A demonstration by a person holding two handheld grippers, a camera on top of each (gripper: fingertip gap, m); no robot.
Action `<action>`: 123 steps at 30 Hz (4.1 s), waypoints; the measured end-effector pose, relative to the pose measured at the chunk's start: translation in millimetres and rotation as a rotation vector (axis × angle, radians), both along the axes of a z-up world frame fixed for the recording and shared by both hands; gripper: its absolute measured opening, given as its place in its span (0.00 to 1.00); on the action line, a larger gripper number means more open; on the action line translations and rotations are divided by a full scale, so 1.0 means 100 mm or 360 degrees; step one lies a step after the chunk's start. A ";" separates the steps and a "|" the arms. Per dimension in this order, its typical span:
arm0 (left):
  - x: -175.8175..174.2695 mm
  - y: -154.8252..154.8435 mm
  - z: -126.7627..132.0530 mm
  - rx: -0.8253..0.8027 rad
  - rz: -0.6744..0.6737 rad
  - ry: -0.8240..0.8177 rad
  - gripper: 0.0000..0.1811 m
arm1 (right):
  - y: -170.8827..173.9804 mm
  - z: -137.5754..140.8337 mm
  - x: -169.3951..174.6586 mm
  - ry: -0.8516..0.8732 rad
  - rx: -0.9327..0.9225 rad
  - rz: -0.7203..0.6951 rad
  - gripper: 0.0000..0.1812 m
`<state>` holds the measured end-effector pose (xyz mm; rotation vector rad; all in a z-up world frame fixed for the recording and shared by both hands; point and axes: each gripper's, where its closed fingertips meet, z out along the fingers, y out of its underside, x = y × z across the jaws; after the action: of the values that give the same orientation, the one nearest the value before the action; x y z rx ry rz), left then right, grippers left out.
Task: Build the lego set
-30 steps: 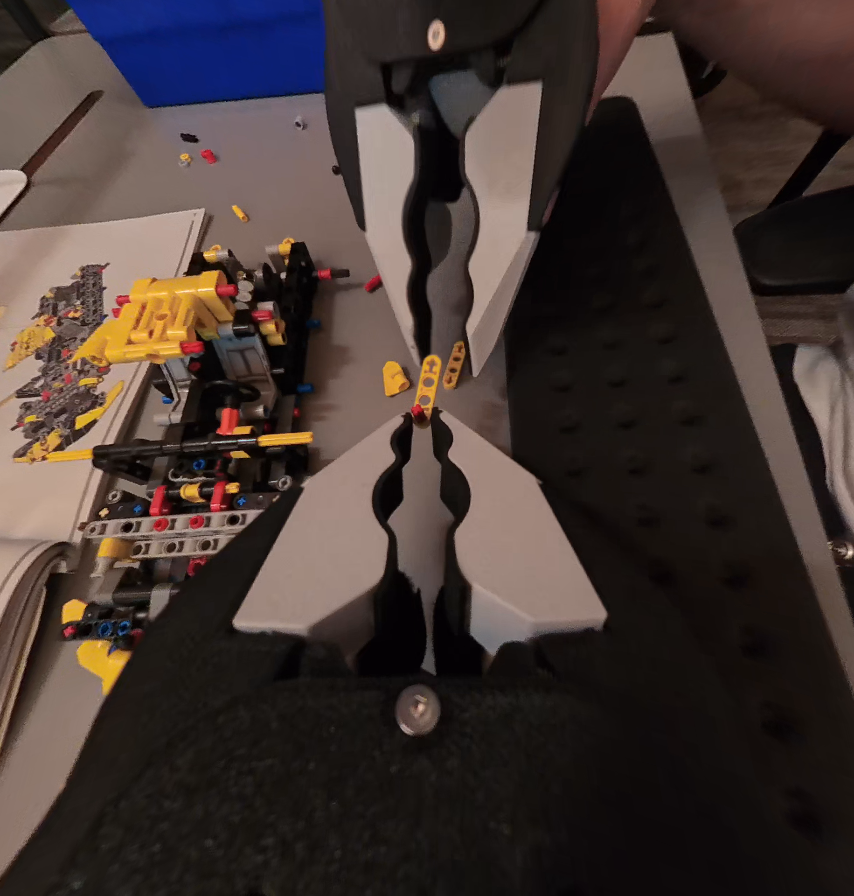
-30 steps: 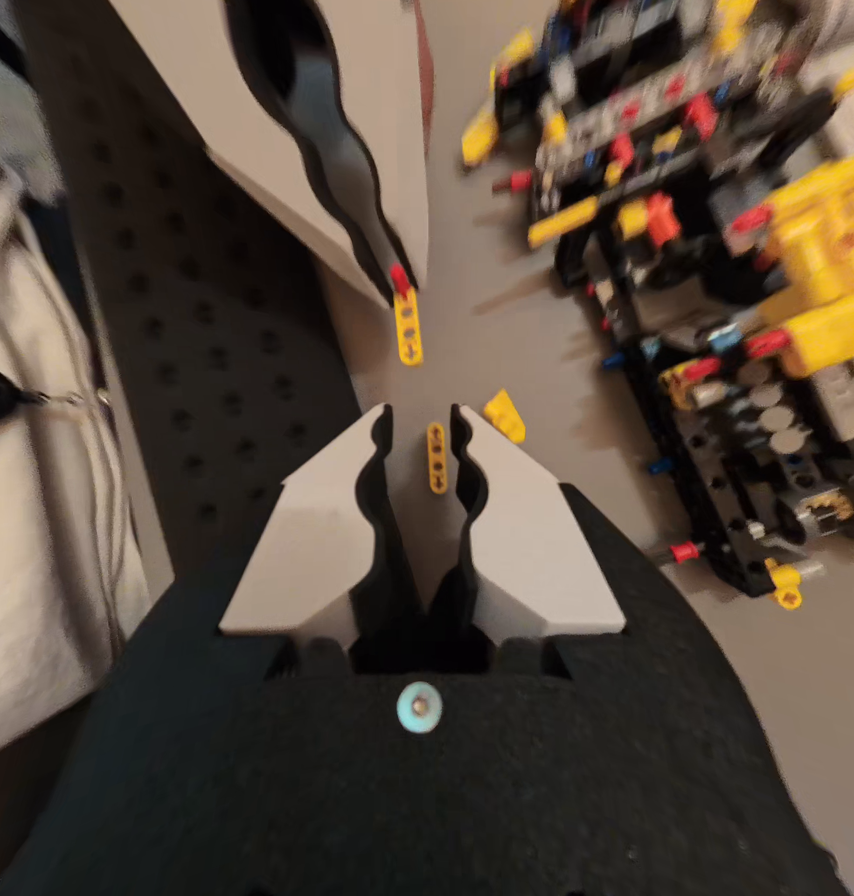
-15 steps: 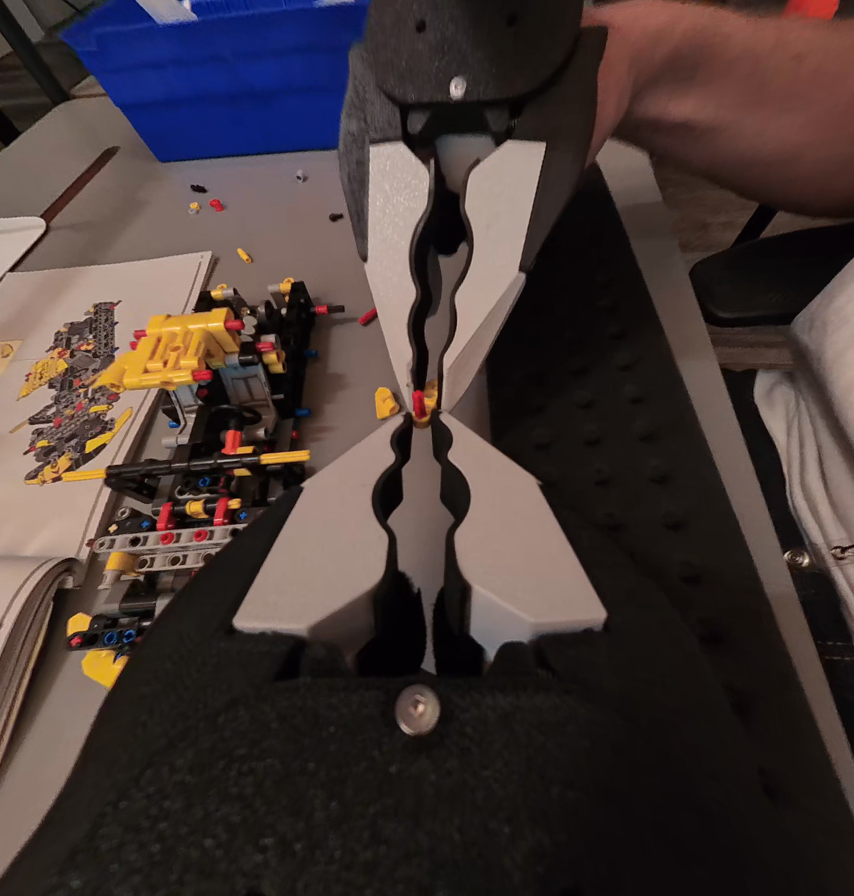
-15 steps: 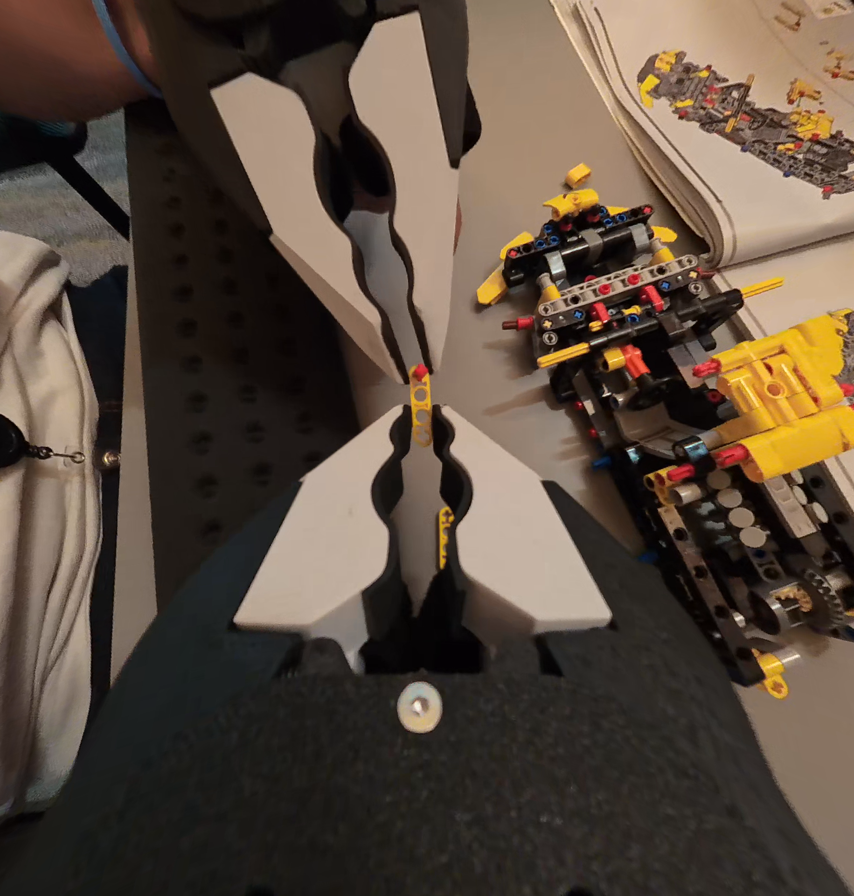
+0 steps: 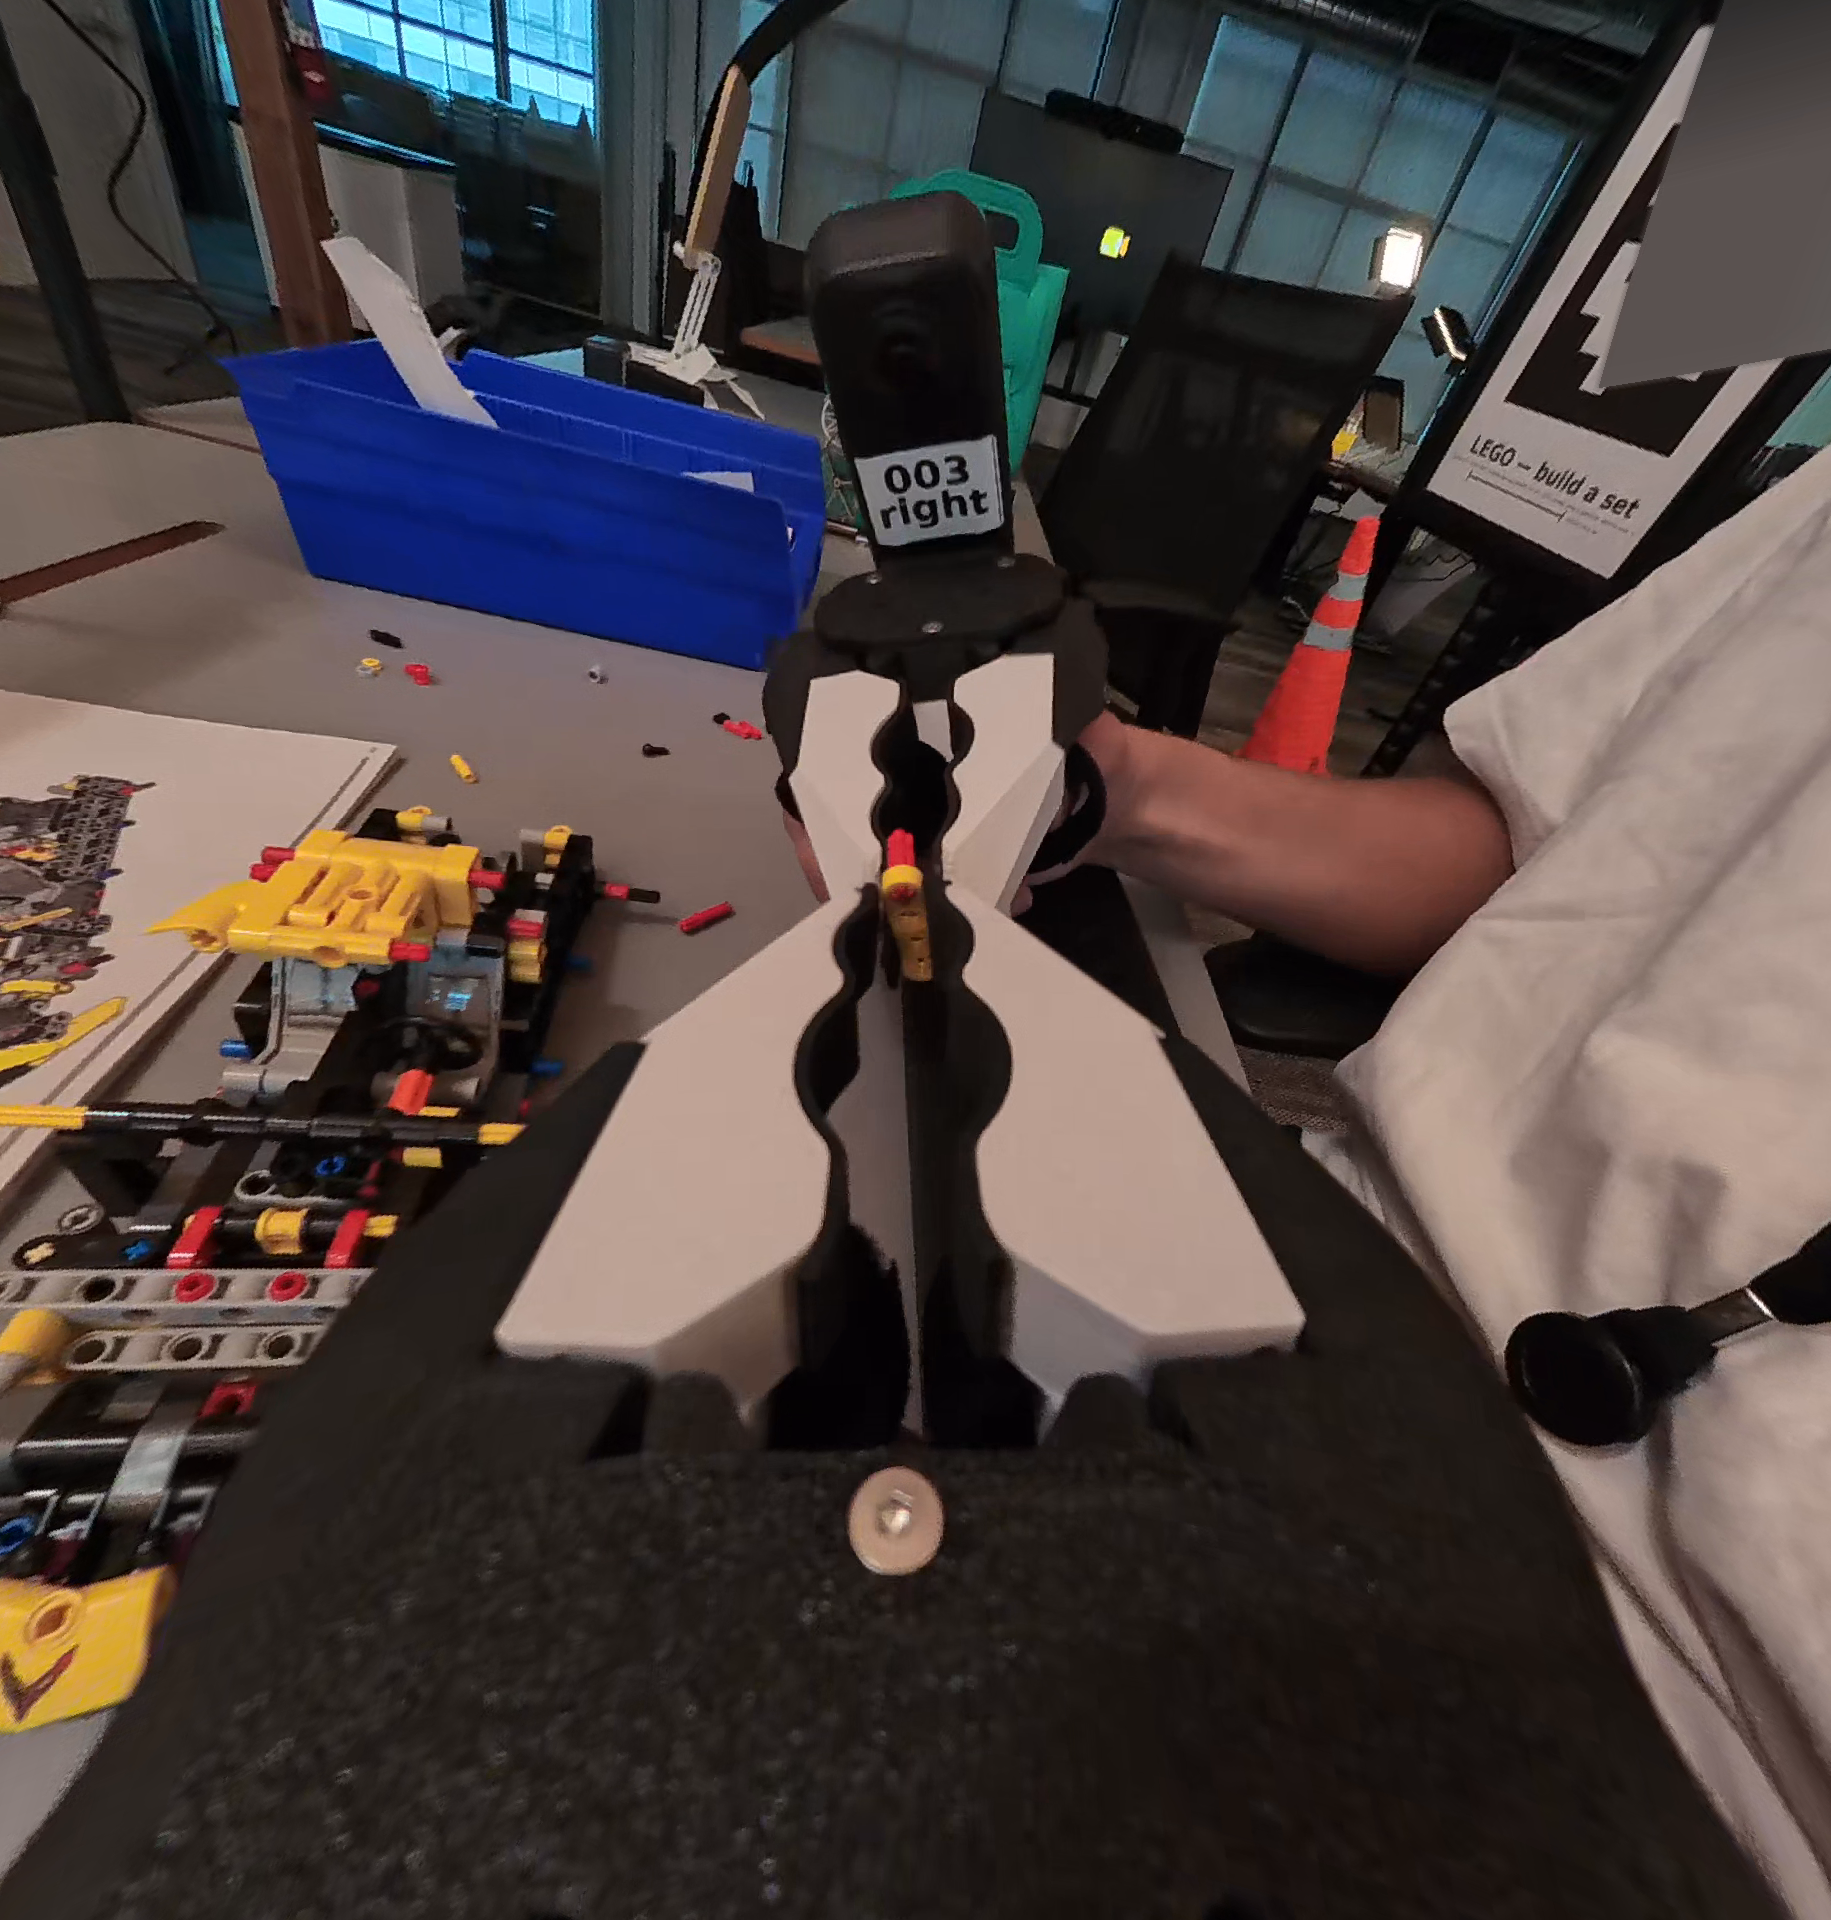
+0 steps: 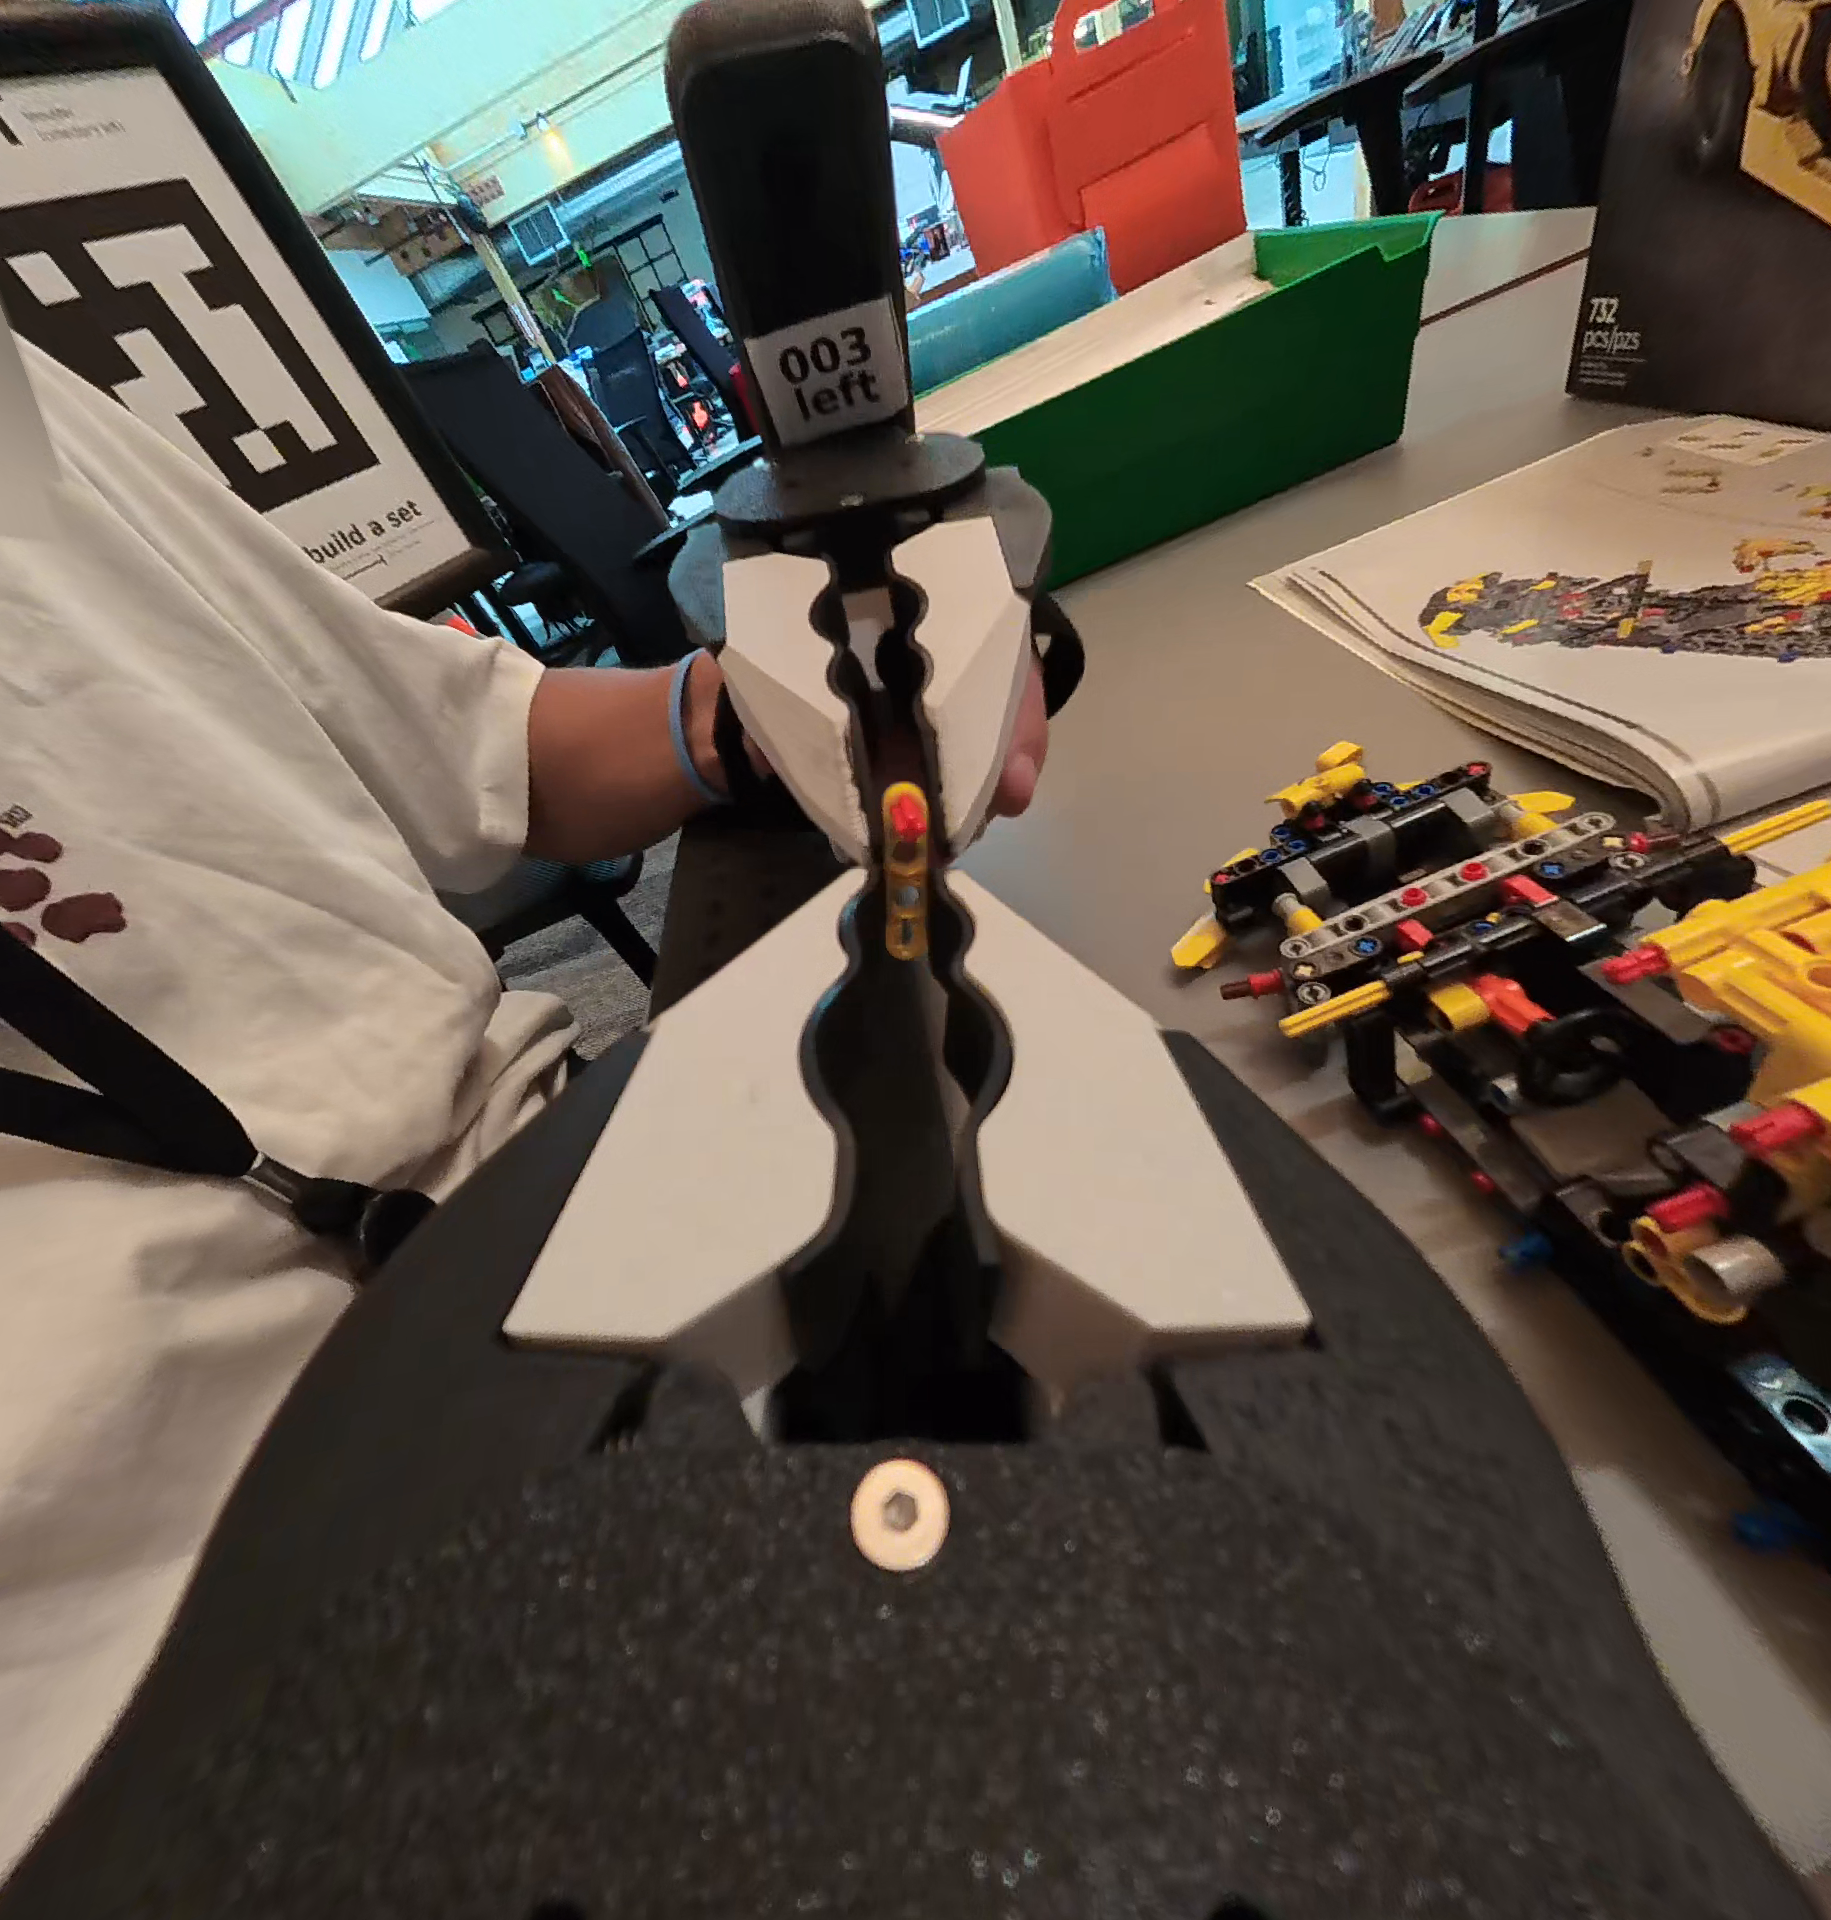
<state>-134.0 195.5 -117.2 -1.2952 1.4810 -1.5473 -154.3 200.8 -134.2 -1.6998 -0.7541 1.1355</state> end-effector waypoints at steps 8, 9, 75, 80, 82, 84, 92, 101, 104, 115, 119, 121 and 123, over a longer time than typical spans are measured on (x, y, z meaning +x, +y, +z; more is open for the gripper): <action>0.02 0.03 -0.03 0.0006 0.0016 0.0014 0.04 | 0.02 -0.03 0.12 -0.0096 0.0066 -0.0048 0.05; 0.02 0.07 -0.06 0.0046 0.0049 0.0039 0.04 | 0.03 -0.10 0.21 -0.0220 0.0074 -0.0078 0.08; -0.09 -0.02 -0.48 0.0512 -0.0089 0.0326 0.04 | -0.04 -0.25 0.07 -0.0034 -0.0309 0.0096 0.03; -0.09 -0.04 -0.54 0.0545 -0.0094 0.0354 0.04 | -0.05 -0.30 0.07 -0.0092 -0.0298 0.0091 0.03; -0.08 -0.04 -0.52 0.0519 -0.0090 0.0337 0.03 | -0.05 -0.27 0.07 -0.0065 -0.0287 0.0093 0.03; -0.07 -0.05 -0.54 0.0522 -0.0092 0.0345 0.03 | -0.04 -0.28 0.07 -0.0082 -0.0282 0.0085 0.03; -0.05 -0.02 -0.63 0.0471 -0.0077 0.0408 0.04 | -0.01 -0.38 0.09 -0.0251 -0.0212 0.0007 0.03; 0.04 0.14 -0.53 -0.0072 0.0022 0.0371 0.04 | 0.19 -0.24 0.19 -0.0545 0.0281 -0.0257 0.16; 0.06 0.26 -0.46 -0.0256 0.0095 0.0335 0.04 | 0.23 -0.17 0.22 -0.0670 0.0419 -0.0356 0.18; 0.03 0.42 -0.62 -0.0045 0.0269 0.0487 0.04 | 0.19 -0.68 0.84 -0.1039 -0.0081 -0.0573 0.15; 0.04 0.37 -0.68 -0.0002 0.0269 0.0530 0.04 | 0.21 -0.91 0.68 -0.0932 -0.0503 -0.0529 0.16; 0.04 0.35 -0.68 0.0012 0.0263 0.0533 0.04 | 0.24 -1.00 0.69 -0.1041 -0.0506 -0.0599 0.16; 0.04 0.35 -0.67 0.0013 0.0263 0.0526 0.04 | 0.25 -1.05 0.66 -0.1096 -0.0531 -0.0616 0.16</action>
<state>-129.7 230.4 -184.1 -1.6852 1.5274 -1.2640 -87.9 225.5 -239.5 -2.4381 -0.6099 0.4048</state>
